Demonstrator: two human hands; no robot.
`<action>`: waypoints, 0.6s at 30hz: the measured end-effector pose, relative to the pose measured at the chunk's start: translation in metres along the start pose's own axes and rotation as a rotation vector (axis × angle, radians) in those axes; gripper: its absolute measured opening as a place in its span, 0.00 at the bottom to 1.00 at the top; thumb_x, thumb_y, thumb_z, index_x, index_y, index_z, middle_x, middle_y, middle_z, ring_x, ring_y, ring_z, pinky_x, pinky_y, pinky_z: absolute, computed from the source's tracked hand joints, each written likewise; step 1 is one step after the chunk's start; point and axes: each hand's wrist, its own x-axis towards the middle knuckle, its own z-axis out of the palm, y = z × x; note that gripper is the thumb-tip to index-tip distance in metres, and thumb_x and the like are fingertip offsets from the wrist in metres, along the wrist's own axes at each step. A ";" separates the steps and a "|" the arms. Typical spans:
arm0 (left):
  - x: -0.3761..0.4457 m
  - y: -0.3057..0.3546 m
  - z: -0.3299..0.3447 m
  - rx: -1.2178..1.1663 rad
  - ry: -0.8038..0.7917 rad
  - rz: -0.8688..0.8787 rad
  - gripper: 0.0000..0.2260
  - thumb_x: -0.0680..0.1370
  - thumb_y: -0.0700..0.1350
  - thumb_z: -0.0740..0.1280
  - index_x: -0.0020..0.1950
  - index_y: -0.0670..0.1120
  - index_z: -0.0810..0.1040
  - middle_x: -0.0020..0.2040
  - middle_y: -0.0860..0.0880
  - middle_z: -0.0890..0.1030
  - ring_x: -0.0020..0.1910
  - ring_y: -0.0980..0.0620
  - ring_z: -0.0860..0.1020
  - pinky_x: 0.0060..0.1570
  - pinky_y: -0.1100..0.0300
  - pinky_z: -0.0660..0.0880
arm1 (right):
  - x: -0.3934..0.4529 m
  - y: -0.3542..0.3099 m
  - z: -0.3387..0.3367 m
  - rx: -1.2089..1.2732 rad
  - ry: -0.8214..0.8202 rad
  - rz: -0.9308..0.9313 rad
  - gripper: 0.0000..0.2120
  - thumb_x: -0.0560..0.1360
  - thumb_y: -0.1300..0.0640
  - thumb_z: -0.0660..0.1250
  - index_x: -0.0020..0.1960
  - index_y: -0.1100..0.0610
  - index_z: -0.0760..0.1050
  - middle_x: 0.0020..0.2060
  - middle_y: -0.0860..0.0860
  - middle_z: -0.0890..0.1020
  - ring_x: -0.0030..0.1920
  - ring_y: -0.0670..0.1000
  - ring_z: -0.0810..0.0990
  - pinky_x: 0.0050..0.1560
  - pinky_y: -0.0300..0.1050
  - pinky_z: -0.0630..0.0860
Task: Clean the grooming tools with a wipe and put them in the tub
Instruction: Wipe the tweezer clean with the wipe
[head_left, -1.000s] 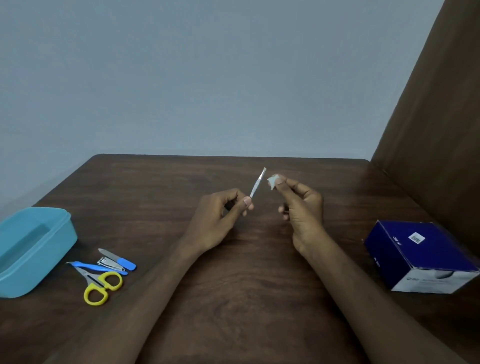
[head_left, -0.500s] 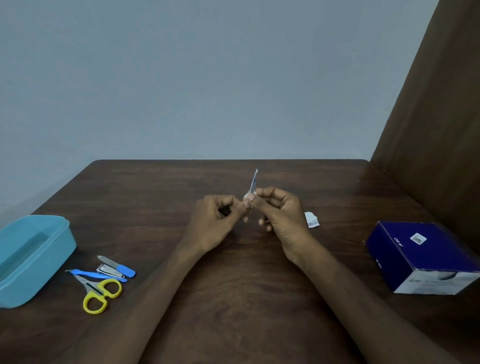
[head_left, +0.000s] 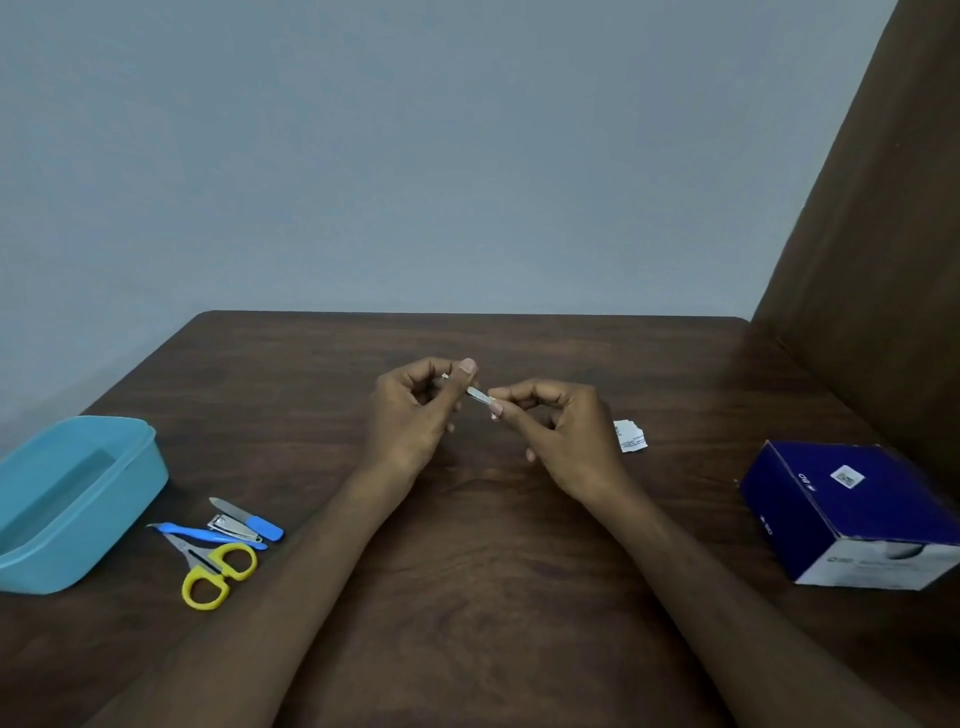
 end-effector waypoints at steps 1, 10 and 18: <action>0.001 0.000 0.000 -0.041 0.038 -0.026 0.11 0.81 0.46 0.75 0.44 0.40 0.87 0.31 0.48 0.81 0.29 0.57 0.75 0.30 0.63 0.74 | 0.000 0.000 -0.002 -0.033 -0.002 -0.010 0.03 0.78 0.54 0.78 0.51 0.49 0.89 0.33 0.36 0.85 0.23 0.44 0.78 0.30 0.39 0.74; -0.002 0.002 -0.001 -0.073 0.067 -0.089 0.12 0.77 0.49 0.79 0.42 0.40 0.87 0.28 0.49 0.79 0.26 0.56 0.76 0.30 0.63 0.75 | -0.004 -0.006 0.000 -0.147 0.020 -0.064 0.02 0.77 0.53 0.78 0.50 0.49 0.88 0.23 0.32 0.77 0.23 0.46 0.80 0.31 0.39 0.74; 0.002 0.001 -0.002 -0.102 0.117 -0.129 0.12 0.76 0.48 0.80 0.42 0.39 0.87 0.29 0.48 0.82 0.24 0.57 0.75 0.27 0.65 0.74 | -0.003 -0.001 -0.002 -0.324 0.098 -0.210 0.04 0.75 0.54 0.80 0.49 0.47 0.89 0.30 0.28 0.78 0.25 0.44 0.73 0.33 0.29 0.62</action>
